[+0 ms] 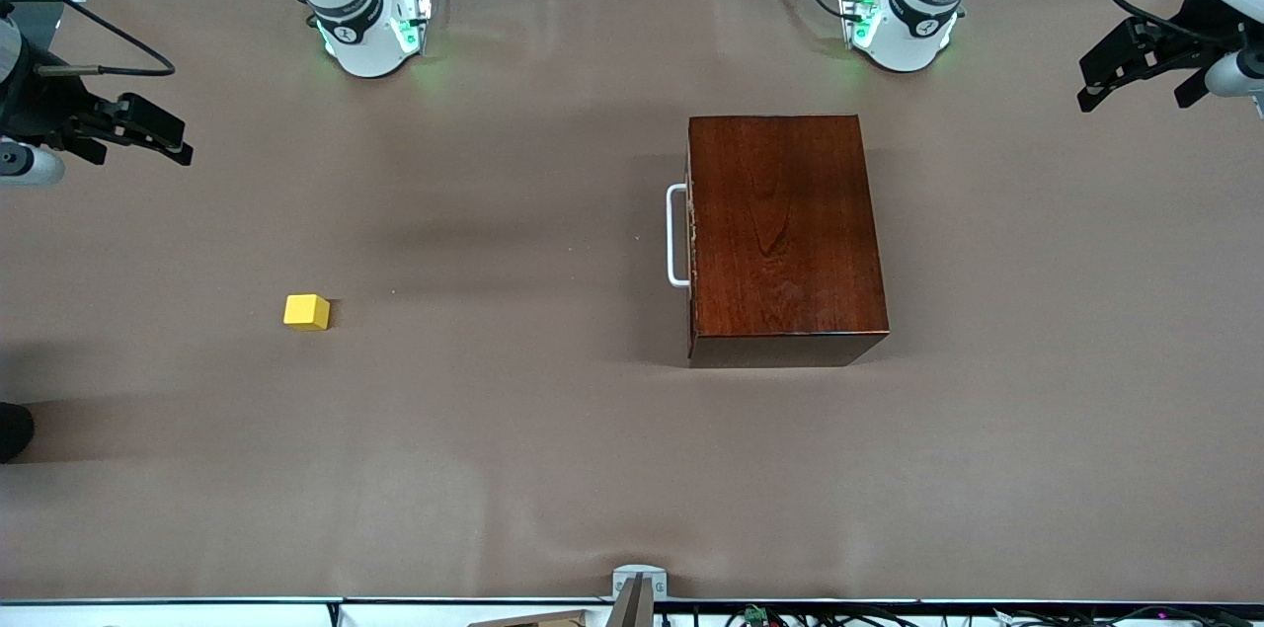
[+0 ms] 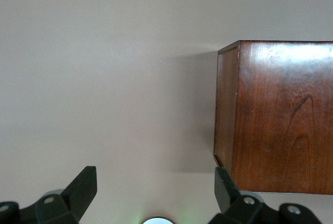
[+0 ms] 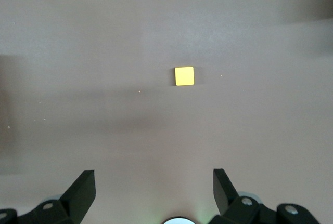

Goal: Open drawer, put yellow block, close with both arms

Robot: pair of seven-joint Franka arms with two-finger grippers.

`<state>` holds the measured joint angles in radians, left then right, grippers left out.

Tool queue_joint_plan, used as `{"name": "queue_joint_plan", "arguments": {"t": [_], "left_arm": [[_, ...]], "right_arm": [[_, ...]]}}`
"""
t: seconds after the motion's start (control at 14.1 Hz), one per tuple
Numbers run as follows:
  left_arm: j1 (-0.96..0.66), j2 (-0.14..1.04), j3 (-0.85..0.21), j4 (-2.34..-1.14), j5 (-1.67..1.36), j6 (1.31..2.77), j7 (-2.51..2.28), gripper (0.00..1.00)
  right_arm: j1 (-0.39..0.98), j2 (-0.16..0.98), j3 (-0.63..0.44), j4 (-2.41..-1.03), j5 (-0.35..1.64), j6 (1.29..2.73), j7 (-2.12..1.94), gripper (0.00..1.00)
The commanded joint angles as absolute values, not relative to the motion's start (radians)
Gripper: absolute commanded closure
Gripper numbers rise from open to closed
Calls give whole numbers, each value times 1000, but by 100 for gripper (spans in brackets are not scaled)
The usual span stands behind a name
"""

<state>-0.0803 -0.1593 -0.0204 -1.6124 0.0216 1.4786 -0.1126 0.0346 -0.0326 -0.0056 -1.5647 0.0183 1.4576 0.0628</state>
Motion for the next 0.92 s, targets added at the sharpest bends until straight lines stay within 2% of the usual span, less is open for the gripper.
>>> {"name": "queue_joint_plan", "arguments": {"t": [0.0,0.21,0.5,0.71,0.85], "left_arm": [[-84,-153,-28,-1598,17,1465,-118,0],[-89,-132,-49,-1595,15,1470,-118,0],[-100,-49,-95,-1505,20,1463,-124,0],[-101,17,-207,-1496,21,1466,-257,0],[-112,116,-293,-1410,37,1471,-339,0]], "right_arm": [[31,-54,-11,-1580,25,1462,52,0],[32,-54,-12,-1580,25,1460,52,0],[20,-52,-12,-1580,25,1459,52,0],[20,-52,-12,-1580,25,1457,52,0],[20,-52,-12,-1580,25,1457,52,0]]}}
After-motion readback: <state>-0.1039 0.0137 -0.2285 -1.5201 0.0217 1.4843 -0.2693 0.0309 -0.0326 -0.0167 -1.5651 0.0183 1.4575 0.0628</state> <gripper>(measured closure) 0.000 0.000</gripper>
